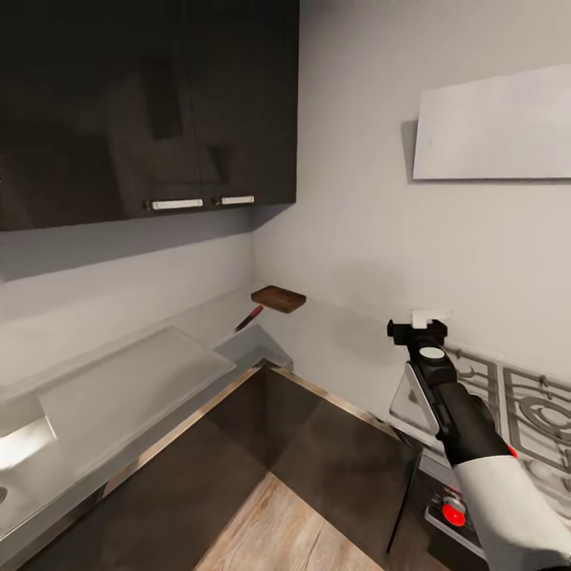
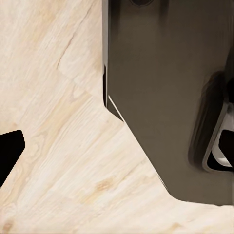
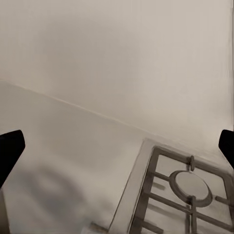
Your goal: In the kitchen, take the Vidalia onion out of the sink, dice it on the chopping board with the paring knife, put the diced onion into the bowl on the countertop, then place both the paring knife and the chopping board into the sink.
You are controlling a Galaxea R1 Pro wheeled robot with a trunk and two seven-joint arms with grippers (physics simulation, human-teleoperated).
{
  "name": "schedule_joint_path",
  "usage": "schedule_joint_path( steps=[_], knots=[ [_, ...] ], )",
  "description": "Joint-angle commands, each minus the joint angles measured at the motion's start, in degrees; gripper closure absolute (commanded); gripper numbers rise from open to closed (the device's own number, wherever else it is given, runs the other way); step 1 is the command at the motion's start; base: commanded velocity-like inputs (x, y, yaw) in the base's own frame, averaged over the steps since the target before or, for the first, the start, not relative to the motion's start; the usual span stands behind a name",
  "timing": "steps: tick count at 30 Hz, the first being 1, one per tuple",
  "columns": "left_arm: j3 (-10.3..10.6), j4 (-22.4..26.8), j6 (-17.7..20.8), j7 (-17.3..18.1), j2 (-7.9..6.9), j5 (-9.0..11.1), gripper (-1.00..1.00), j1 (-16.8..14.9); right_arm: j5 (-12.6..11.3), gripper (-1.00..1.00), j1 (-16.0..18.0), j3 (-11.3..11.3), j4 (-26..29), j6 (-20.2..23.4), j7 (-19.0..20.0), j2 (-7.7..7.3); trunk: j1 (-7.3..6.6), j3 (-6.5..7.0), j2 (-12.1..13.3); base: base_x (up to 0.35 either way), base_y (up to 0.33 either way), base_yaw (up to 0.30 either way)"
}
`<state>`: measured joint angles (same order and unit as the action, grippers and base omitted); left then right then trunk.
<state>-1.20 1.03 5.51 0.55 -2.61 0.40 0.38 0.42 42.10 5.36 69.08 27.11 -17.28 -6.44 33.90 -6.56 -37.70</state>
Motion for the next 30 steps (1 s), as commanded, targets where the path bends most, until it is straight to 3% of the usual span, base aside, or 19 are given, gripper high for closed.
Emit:
schedule_joint_path(
  steps=[1,9,20,30],
  knots=[
    [-0.12,0.11,0.28,0.06,0.02,0.01,-1.00,0.01,-0.06,-1.00,0.29,0.11,-0.10,0.39,-0.41,-0.07,-0.21,0.10,0.35,0.000,0.000,0.000],
    [-0.09,0.12,0.29,0.12,0.14,-0.04,-1.00,-0.01,-0.32,-1.00,0.60,0.12,-0.23,-0.47,-0.48,0.23,-1.96,1.54,3.55,0.042,0.000,0.000],
    [-0.08,0.13,0.29,0.15,0.88,-0.05,-1.00,-0.01,-0.25,-1.00,0.41,0.03,-0.18,-2.52,-0.44,0.28,-4.38,3.51,7.97,0.261,0.000,0.000],
    [0.02,0.12,0.29,0.15,0.86,-0.05,-1.00,0.02,-0.24,-1.00,0.38,0.08,-0.18,-2.60,-0.48,0.28,-6.58,5.31,11.98,0.085,0.000,0.000]
  ],
)
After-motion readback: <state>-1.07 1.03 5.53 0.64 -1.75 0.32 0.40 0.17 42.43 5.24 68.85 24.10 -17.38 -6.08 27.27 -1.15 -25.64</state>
